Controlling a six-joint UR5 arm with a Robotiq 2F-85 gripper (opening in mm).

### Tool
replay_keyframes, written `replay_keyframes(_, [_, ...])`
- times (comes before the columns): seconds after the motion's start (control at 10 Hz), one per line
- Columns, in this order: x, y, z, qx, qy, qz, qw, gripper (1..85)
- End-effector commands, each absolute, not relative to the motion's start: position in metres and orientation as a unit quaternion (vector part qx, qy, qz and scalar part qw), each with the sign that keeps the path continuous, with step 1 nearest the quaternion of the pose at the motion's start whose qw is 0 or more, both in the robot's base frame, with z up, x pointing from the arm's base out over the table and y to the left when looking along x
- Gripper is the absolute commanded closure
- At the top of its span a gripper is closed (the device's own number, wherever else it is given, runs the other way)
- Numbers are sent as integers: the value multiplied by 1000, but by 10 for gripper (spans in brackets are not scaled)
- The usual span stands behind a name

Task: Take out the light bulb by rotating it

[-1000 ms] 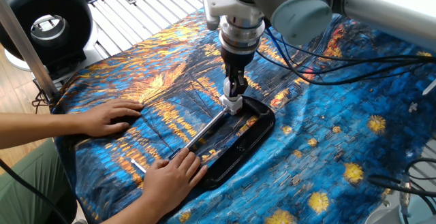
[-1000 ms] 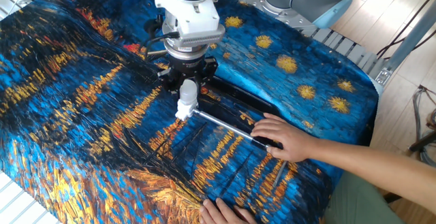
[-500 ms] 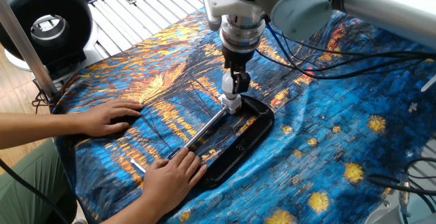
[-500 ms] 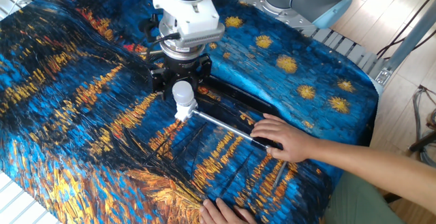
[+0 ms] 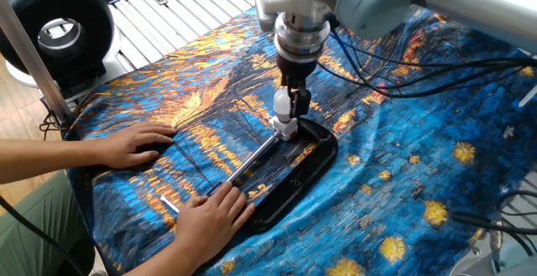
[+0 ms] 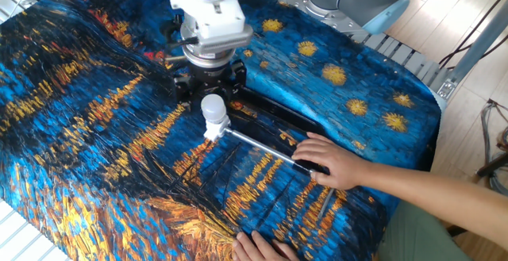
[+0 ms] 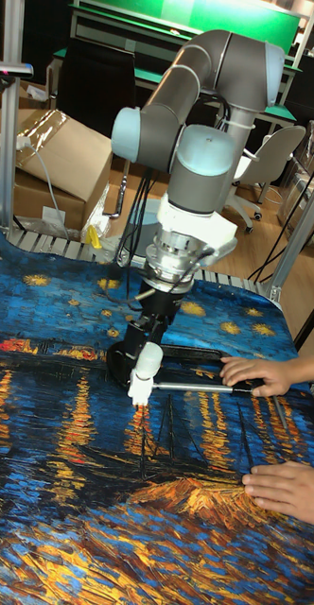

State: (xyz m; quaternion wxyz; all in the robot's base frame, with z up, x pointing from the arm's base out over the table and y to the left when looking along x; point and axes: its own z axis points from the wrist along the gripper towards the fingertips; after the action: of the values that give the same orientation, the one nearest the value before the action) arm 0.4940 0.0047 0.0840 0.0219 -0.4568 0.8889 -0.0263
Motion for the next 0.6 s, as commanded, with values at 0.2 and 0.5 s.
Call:
replay_keyframes(0.2, [481, 6, 87, -266, 964, -2, 6, 120])
replay_keyframes(0.5, [476, 25, 89, -166, 986, 32, -3, 143])
